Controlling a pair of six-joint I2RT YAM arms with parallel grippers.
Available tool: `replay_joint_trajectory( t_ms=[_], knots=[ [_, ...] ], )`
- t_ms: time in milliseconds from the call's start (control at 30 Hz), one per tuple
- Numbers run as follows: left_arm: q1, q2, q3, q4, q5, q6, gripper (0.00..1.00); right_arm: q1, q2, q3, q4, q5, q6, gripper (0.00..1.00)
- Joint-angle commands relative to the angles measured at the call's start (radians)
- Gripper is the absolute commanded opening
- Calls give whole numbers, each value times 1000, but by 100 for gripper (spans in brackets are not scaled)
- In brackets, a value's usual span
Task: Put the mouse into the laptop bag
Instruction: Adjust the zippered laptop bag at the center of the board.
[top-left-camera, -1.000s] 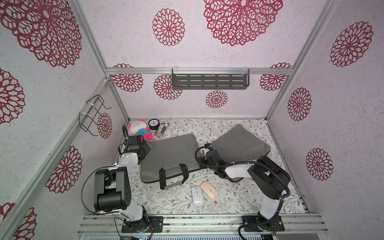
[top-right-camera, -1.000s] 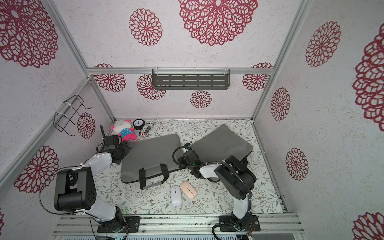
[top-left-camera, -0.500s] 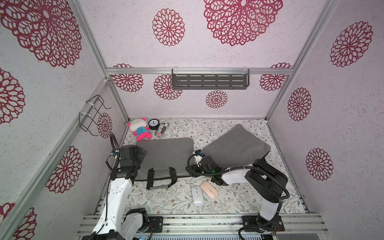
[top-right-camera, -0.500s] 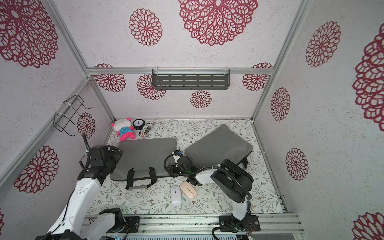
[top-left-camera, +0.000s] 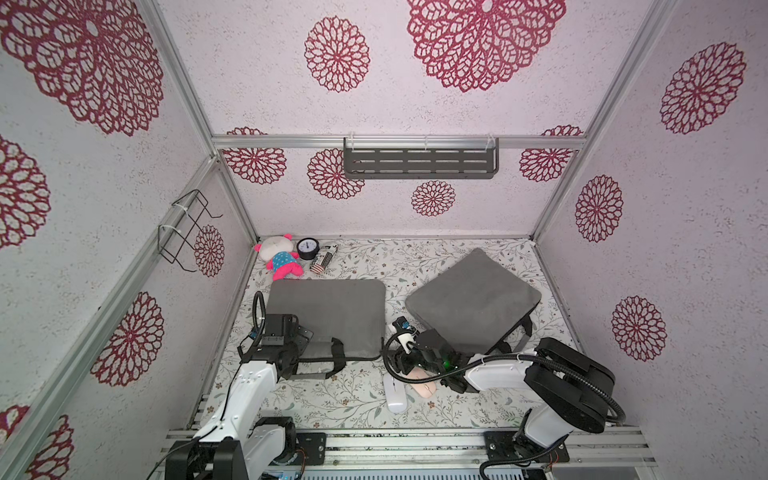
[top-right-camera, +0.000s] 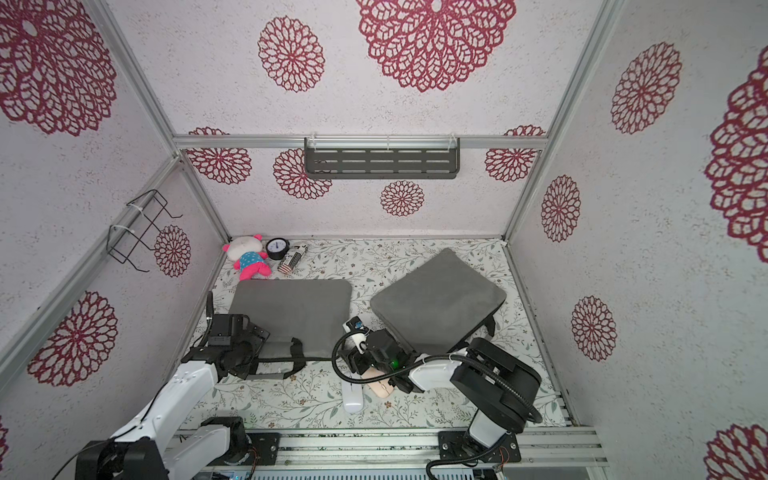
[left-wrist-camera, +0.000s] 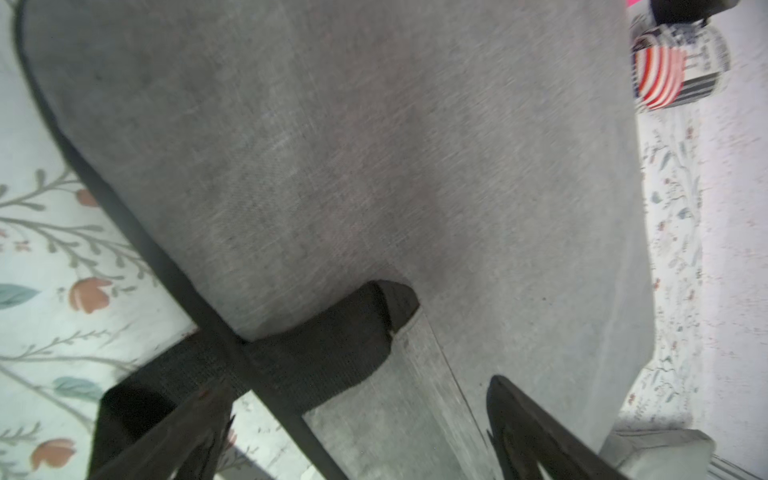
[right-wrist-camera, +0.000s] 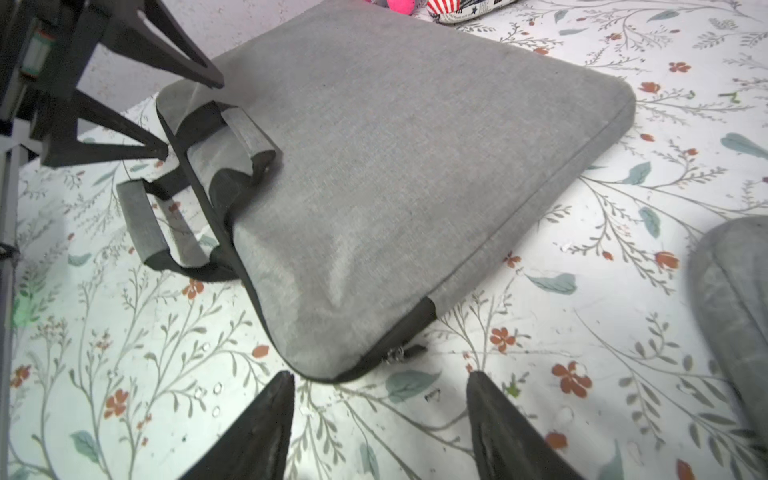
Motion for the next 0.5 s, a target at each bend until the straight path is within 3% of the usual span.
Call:
replay_joint_trajectory(
  t_ms=[0,200,467],
  knots=[
    [-4,34,24,38,-6,30,98,-1,22,-40,74,14,-152,67],
    [-2,43,24,42,-33,36,98,-18,173,48,42,36,-193,64],
    [0,32,12,60,-27,35,98,-77,238,90,60,-53,-195,58]
  ],
)
